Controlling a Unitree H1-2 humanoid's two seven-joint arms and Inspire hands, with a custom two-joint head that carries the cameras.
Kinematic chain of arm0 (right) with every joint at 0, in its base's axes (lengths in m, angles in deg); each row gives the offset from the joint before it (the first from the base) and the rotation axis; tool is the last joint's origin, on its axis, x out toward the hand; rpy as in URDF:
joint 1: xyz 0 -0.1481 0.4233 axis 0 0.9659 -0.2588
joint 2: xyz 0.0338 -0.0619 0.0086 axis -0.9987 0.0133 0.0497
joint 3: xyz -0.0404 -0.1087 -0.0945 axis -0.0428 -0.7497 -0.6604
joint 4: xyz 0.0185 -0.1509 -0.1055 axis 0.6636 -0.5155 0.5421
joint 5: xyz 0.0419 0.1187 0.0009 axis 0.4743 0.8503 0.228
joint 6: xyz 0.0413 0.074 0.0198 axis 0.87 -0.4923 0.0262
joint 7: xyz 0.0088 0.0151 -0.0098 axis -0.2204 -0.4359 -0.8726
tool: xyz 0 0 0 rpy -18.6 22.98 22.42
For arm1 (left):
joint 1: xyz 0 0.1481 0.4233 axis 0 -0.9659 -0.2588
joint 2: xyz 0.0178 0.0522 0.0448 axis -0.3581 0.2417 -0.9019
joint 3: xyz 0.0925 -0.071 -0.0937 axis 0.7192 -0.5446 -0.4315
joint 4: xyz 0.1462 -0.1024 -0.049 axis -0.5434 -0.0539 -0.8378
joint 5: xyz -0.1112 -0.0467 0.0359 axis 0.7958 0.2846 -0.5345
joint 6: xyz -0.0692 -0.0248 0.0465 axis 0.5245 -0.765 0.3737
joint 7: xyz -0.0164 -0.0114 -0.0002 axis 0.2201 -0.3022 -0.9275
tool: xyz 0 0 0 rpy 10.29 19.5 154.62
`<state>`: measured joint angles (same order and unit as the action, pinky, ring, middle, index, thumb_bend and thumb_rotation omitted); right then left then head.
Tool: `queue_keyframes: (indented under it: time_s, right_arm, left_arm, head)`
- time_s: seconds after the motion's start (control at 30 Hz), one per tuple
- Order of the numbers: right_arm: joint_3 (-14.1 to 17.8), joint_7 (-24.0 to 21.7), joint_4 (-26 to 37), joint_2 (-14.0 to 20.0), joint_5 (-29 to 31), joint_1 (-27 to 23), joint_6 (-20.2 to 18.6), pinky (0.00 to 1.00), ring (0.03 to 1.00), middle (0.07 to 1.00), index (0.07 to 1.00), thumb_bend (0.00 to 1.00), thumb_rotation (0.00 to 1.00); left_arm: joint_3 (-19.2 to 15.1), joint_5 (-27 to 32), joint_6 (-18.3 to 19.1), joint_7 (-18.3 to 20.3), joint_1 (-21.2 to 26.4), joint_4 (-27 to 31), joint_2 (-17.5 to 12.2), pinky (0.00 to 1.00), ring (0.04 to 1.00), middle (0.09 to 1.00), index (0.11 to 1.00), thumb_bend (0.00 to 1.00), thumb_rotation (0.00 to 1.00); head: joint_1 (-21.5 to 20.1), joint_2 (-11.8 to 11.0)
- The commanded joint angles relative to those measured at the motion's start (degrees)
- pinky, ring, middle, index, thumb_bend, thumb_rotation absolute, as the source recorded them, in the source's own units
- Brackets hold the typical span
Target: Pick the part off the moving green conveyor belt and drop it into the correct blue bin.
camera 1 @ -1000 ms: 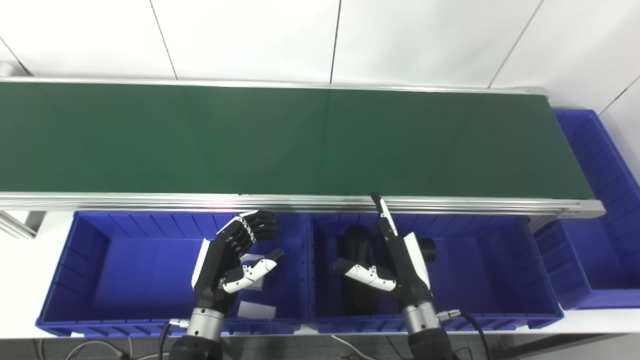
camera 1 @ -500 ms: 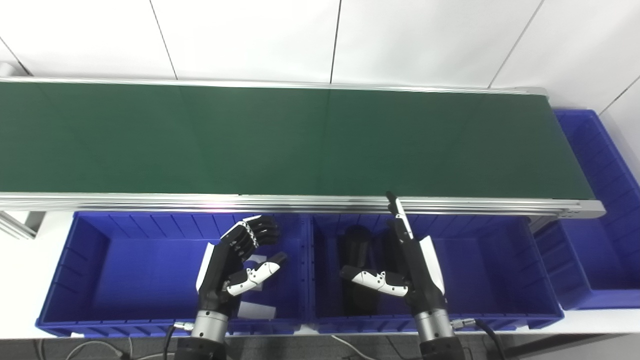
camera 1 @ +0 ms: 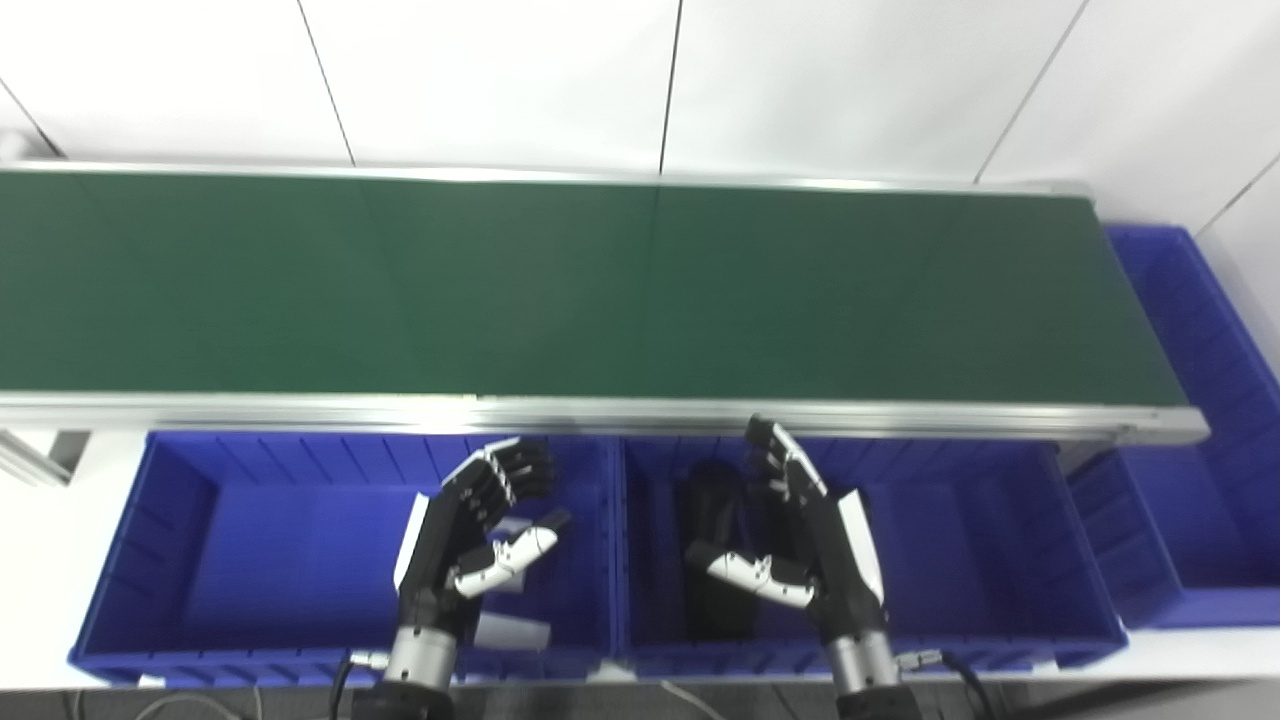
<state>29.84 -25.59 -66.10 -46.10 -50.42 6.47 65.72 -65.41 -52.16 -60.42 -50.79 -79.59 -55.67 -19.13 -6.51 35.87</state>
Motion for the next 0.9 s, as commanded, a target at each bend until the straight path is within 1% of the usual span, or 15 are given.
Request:
queue_keyframes:
  time_s: [0.0,0.07,0.13,0.27,0.33,0.4,0.5,0.6,0.7,0.77,0.87]
  right_arm:
    - [-0.5,0.9,-0.4,0.0,1.3,-1.1,3.5,0.70,0.817,0.876,0.870,0.67,0.22]
    - [-0.8,1.0,-1.4,0.0,1.8,-1.6,3.6,0.71,0.826,0.880,0.864,0.67,0.18]
    - [-1.1,1.5,-2.4,-0.2,2.5,-2.3,3.6,0.72,0.828,0.881,0.862,0.67,0.17]
    - [-2.7,3.5,-3.5,0.0,2.9,-3.5,3.6,0.74,0.836,0.876,0.854,0.69,0.20]
    - [-3.3,4.3,-3.6,0.2,2.6,-3.6,3.6,0.74,0.834,0.875,0.858,0.70,0.23]
    - [-3.9,4.7,-3.6,0.5,2.6,-3.6,3.6,0.73,0.831,0.873,0.858,0.70,0.23]
    - [-4.2,4.9,-3.4,0.6,2.7,-3.5,3.5,0.74,0.828,0.865,0.852,0.70,0.17]
    - [-4.4,5.1,-3.4,0.8,2.6,-3.4,3.5,0.74,0.829,0.865,0.853,0.69,0.16]
    - [-4.8,5.5,-3.4,1.2,2.6,-3.2,3.6,0.74,0.827,0.862,0.853,0.69,0.14]
    - [-5.0,5.8,-3.5,1.4,2.7,-3.1,3.6,0.74,0.826,0.861,0.855,0.69,0.12]
    - [-5.1,6.2,-3.6,1.5,2.8,-3.0,3.6,0.74,0.821,0.858,0.850,0.69,0.11]
  left_arm:
    - [-0.3,-0.6,-2.3,0.5,1.2,0.2,0.4,0.65,0.658,0.684,0.689,0.54,0.00]
    - [-0.5,-1.0,-2.3,0.1,1.3,0.1,0.5,0.65,0.659,0.686,0.692,0.55,0.00]
    - [-0.6,-1.3,-2.3,-0.1,1.3,-0.2,0.5,0.65,0.659,0.688,0.694,0.55,0.00]
    - [-0.9,-1.0,-2.3,0.3,1.2,-0.8,0.7,0.69,0.676,0.698,0.698,0.57,0.00]
    - [-0.8,-0.6,-2.3,0.9,1.0,-0.6,0.8,0.68,0.675,0.703,0.695,0.56,0.00]
    - [-0.7,-0.7,-2.3,0.8,0.7,-0.2,1.0,0.68,0.672,0.702,0.693,0.57,0.00]
    - [-0.6,-1.6,-2.3,0.2,0.4,0.2,1.0,0.69,0.691,0.707,0.705,0.55,0.00]
    - [-0.8,-1.2,-2.3,0.6,0.4,0.1,1.1,0.71,0.701,0.712,0.707,0.56,0.00]
    - [-0.8,-1.9,-2.3,-0.1,0.4,0.2,1.2,0.72,0.709,0.718,0.705,0.55,0.00]
    - [-0.8,-2.3,-2.3,-0.6,0.4,0.2,1.2,0.72,0.704,0.715,0.703,0.55,0.00]
    - [-0.8,-2.2,-2.3,-0.6,0.6,0.0,1.1,0.72,0.695,0.708,0.699,0.55,0.00]
  head:
    - [0.4,-0.3]
    - [0.6,-0.3]
    - [0.9,-0.5]
    - [1.4,-0.6]
    - [1.7,-0.5]
    - [1.7,-0.3]
    - [1.7,0.1]
    - [1.7,0.1]
    - [1.7,0.3]
    - [1.7,0.4]
    - [1.7,0.5]
